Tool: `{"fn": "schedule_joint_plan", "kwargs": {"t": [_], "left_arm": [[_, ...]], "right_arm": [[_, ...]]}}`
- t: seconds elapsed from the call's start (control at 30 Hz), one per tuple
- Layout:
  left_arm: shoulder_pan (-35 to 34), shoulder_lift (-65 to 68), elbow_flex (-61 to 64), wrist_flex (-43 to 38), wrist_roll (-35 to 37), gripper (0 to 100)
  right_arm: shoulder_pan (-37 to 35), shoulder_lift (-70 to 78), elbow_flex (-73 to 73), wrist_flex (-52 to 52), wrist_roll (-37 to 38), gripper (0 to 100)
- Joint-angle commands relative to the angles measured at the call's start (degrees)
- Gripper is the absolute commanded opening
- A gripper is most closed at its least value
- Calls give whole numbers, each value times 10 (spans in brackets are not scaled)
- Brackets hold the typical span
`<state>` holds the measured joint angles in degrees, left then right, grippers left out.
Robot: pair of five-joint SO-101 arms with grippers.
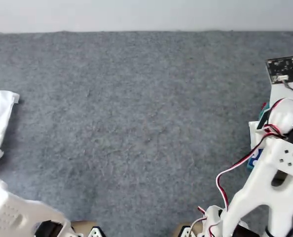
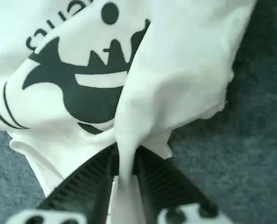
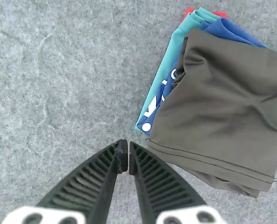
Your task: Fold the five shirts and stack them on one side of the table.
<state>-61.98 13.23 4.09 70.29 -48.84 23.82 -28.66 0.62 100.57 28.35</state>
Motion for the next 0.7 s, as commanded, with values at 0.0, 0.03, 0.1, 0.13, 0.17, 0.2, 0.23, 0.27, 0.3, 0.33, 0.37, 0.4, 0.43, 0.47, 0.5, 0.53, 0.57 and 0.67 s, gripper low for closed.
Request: {"fn": "schedule_joint_plan", "kwargs": {"t": [0.0, 0.03, 0.1, 0.13, 0.17, 0.2, 0.23, 0.27, 0.3, 0.33, 0.37, 0.4, 0.43, 0.47, 0.5, 0.53, 0.57, 0.67], "left_arm": [[75, -94, -22, 68, 5, 13], [100, -113, -22, 85, 14, 13], [157, -152, -22, 111, 66, 13], [186, -171, -22, 113, 98, 13], [214, -188, -22, 113, 134, 13], [242, -204, -22, 113, 168, 13], [272, -218, -22, 113, 199, 13], [303, -229, -22, 113, 223, 13], [335, -236, -22, 113, 245, 13], [368, -243, -22, 113, 264, 13], [402, -246, -22, 113, 278, 13], [433, -247, -22, 113, 290, 14], [467, -247, -22, 111, 300, 14], [496, -246, -22, 110, 309, 14], [527, -245, -22, 109, 315, 14], [555, -245, -21, 100, 322, 14], [580, -245, -20, 93, 328, 14], [635, -243, -18, 62, 349, 14]], "right_arm": [[-5, -15, 0, 22, -6, 12], [-5, -15, 0, 22, -6, 12], [-5, -15, 0, 22, -6, 12], [-5, -15, 0, 22, -6, 12], [-5, -15, 0, 22, -6, 12], [-5, -15, 0, 22, -6, 12], [-5, -15, 0, 22, -6, 12], [-5, -15, 0, 22, -6, 12], [-5, -15, 0, 22, -6, 12], [-5, -15, 0, 22, -6, 12], [-5, -15, 0, 22, -6, 12], [-5, -15, 0, 22, -5, 12], [-5, -15, 0, 22, -4, 12], [-5, -15, 0, 22, -4, 12], [-5, -15, 0, 22, -4, 12], [-5, -15, 0, 22, -4, 12], [-5, -15, 0, 22, -4, 12], [-5, -15, 0, 22, -4, 12]]}}
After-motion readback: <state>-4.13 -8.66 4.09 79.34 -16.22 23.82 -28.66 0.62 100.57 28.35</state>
